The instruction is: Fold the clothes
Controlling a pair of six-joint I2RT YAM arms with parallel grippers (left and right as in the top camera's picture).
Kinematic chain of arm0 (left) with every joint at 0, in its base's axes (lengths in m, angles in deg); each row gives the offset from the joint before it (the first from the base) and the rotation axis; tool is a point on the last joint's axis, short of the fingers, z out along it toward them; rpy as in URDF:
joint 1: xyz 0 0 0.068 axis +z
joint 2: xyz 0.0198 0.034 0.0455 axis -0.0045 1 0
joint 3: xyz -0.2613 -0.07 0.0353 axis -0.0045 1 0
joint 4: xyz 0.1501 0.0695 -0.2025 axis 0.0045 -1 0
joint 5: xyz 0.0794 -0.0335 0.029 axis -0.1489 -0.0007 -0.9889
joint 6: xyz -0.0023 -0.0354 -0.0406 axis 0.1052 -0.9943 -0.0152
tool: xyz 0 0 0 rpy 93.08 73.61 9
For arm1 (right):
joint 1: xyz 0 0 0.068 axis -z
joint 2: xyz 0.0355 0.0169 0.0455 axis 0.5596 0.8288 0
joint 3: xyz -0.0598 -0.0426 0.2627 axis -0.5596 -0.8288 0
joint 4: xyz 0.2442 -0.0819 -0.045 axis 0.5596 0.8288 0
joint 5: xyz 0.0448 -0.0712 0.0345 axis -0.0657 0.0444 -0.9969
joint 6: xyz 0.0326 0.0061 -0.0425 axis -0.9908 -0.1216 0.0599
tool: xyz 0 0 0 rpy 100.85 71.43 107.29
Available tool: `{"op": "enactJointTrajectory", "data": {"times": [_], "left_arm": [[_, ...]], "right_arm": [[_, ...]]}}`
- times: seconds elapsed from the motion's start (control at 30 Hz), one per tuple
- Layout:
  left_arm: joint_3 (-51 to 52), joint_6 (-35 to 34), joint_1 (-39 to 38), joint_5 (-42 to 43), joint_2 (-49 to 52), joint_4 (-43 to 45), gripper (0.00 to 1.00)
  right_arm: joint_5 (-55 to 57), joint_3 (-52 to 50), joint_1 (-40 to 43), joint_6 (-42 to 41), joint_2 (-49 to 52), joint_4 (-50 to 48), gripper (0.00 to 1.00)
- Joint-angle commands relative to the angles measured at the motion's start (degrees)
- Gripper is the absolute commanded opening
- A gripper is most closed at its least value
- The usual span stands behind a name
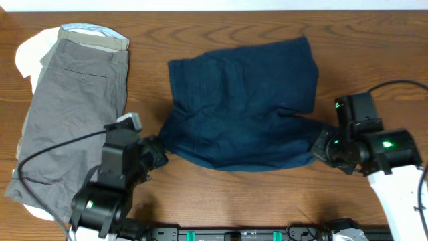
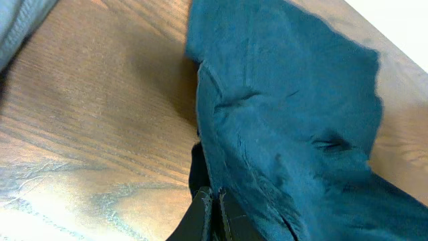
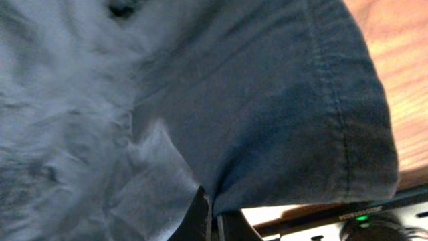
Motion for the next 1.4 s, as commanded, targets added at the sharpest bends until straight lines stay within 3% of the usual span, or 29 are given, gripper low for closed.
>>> {"op": "enactJointTrajectory", "data": {"times": [0.0,0.37,0.53,0.8,0.97,1.37], "left_arm": [[-2.4,1.2,0.3,-1.3,-3.5,-2.1,0.05],[-10.7,1.2,0.3,-1.1,-6.3,-11.1,0.06],[-11.0,1.2,0.3,-3.6,-5.7,-10.8,0.06],[-11.0,1.2,0.3,-11.1,1.6,-9.4,0.06],[-11.0,1.2,0.3,-16.1,9.6,-3.2,0.06],[-11.0,1.2,0.3,-19.8,33.6,22.7,0.06]], "right_arm": [[2.6,5.8,0.5,4.2,-1.3,2.9,0.01],[5.8,13.3,0.5,5.4,-7.1,10.3,0.01],[8.2,13.3,0.5,6.6,-6.0,5.0,0.01],[8.5,13.3,0.5,10.4,5.4,-7.0,0.01],[8.9,13.3,0.5,11.7,13.7,-14.1,0.01],[9.0,13.3,0.5,12.4,30.0,-34.5,0.01]]}}
